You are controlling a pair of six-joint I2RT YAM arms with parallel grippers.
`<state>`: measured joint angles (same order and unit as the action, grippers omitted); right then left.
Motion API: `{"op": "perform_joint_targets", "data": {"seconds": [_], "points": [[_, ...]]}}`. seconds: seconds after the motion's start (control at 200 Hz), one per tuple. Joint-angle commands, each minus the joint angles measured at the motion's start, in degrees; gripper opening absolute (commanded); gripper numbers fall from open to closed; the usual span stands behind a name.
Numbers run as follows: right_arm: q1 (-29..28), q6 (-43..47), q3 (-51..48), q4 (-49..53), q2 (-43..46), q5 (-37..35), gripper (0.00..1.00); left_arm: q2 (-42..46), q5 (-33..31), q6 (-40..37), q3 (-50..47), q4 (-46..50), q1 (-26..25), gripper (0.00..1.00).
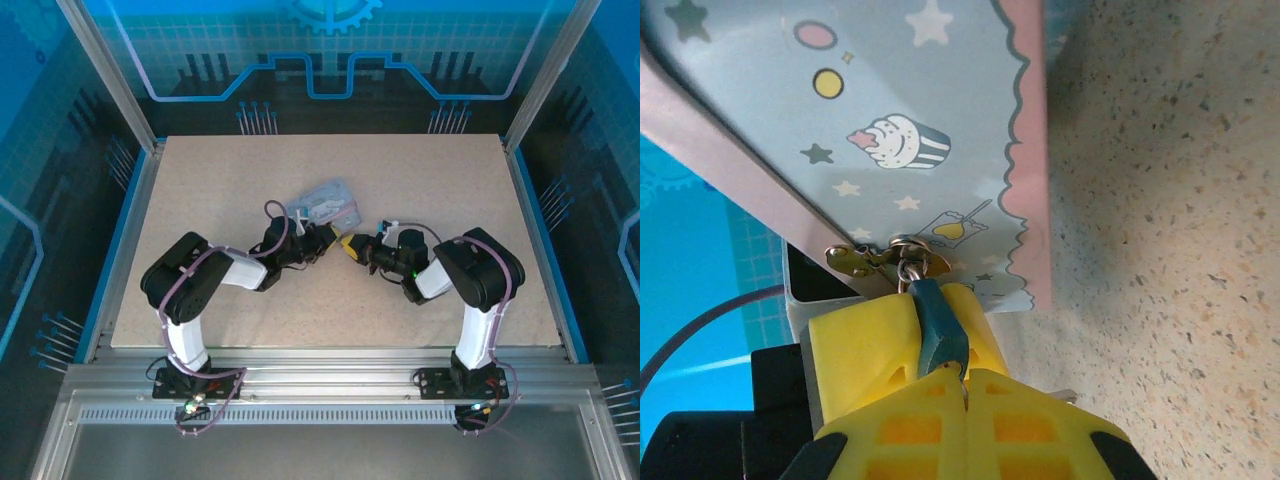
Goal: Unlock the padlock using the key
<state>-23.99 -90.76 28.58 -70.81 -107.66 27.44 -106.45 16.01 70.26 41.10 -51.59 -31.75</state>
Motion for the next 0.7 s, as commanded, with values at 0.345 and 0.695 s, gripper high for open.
{"op": "perform_joint_targets", "data": {"seconds": [0.345,0.695], "points": [[-1.7,-11.0,3.5,-10.6,-3.5,-4.0,0.0,0.4,13.6,-0.6,2.0,-1.8,-4.1,0.0],[-0.3,-0.5,2.3,5.6,5.4,-1.5,0.04,0.9,13.0,-1.1,2.1,-0.2,-4.1,0.0]]}}
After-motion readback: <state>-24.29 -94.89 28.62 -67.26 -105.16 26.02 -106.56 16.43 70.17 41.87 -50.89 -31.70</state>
